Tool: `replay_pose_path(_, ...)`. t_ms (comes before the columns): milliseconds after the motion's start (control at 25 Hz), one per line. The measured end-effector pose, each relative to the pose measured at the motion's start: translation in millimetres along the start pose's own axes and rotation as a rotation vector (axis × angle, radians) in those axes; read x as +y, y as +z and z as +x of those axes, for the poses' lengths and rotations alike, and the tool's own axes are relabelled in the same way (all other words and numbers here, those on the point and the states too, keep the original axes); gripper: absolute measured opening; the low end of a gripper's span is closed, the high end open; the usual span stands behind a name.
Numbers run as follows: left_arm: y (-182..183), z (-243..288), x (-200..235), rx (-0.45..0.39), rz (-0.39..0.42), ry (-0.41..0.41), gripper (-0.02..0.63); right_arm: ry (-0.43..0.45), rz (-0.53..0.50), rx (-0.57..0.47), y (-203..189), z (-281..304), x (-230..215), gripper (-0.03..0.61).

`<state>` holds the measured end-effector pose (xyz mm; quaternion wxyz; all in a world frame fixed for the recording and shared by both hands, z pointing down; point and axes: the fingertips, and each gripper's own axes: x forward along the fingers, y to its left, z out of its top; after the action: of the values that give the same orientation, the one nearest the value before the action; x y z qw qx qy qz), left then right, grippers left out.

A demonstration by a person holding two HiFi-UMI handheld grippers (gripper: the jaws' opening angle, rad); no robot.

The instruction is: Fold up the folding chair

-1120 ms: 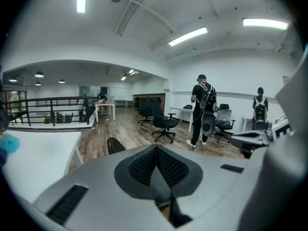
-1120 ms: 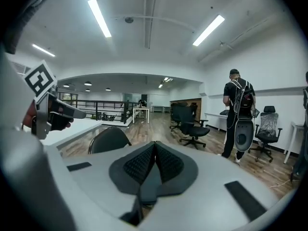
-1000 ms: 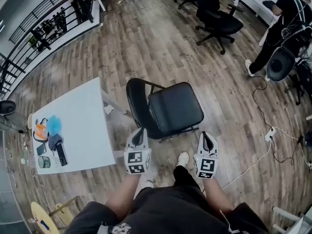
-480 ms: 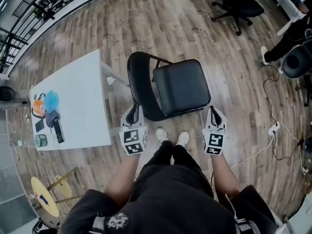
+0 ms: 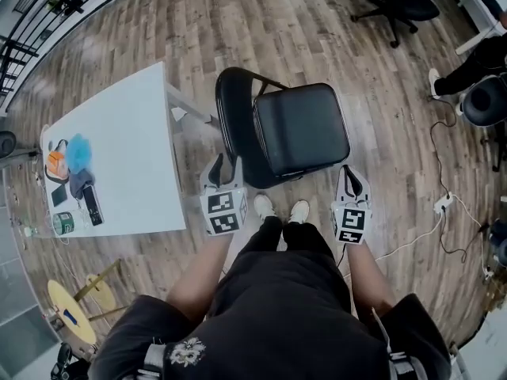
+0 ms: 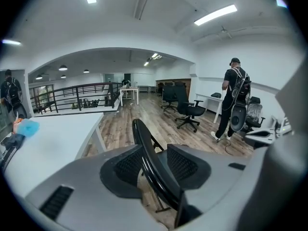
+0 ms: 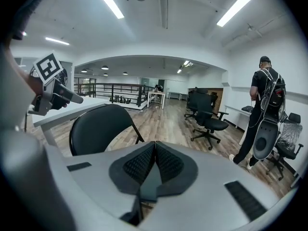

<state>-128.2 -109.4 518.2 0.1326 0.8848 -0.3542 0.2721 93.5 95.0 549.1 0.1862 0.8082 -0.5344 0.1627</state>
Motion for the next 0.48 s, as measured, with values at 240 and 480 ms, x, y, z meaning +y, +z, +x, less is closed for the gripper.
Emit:
replay_pose_path(240,-10.5,26.2,2.0,0.049,-0.013,0.001,0.169,0.031,-0.001,0.018,-13.9,37.1,-7.5,0.015)
replay_pose_path(480,-19.3,58.3,-2.3,0.135,-0.049,0.067,0.192,0.096,0.041,0.104,-61.3,84.6,-43.6,0.015)
